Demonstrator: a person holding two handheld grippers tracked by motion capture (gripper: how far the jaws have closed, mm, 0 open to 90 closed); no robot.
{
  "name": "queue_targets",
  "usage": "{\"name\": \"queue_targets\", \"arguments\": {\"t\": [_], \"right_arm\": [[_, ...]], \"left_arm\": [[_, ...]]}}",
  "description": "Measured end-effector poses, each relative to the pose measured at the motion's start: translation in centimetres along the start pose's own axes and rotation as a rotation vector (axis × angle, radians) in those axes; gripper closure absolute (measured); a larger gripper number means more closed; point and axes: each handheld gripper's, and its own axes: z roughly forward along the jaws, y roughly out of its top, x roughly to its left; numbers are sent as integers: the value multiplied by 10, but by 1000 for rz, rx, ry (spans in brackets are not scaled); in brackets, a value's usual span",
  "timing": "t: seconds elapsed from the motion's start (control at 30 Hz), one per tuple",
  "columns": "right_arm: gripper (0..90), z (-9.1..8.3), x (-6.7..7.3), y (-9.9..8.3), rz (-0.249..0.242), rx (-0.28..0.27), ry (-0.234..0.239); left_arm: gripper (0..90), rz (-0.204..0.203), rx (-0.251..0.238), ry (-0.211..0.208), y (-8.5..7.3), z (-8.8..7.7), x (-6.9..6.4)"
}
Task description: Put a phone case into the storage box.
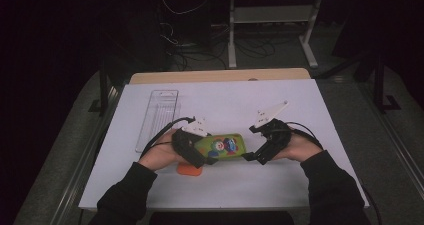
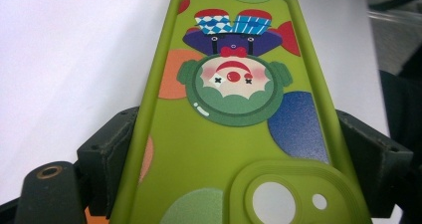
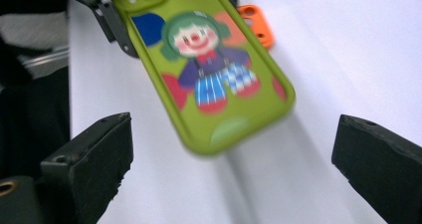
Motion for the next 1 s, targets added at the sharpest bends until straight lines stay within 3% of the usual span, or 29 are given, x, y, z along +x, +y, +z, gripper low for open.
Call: {"name": "queue_targets", "arguments": {"t": [0.07, 0.17, 0.37, 0.4, 0.47, 0.7, 0.8, 1.0], "right_arm": [[18, -4, 1, -5, 65, -2, -11], [14, -6, 2, -13, 107, -5, -54], [3, -12, 4, -34, 173, -65, -135], [1, -13, 6, -41, 195, -87, -173], [1, -13, 6, -43, 202, -94, -187], [1, -15, 13, -69, 265, -150, -309], [1, -14, 17, -76, 299, -167, -331], [1, -9, 25, -89, 312, -183, -352]], "left_arm": [[148, -19, -2, 16, -1, -3, 2], [148, -43, 2, 35, -1, -6, 5], [148, -65, 4, 85, -3, -12, 10], [148, -69, -6, 96, -4, -13, 12], [148, -80, -19, 115, -4, -16, 14], [147, -106, -40, 174, -6, -27, 22], [147, -127, -57, 189, -7, -30, 23], [147, -140, -74, 207, -10, -38, 26]]}}
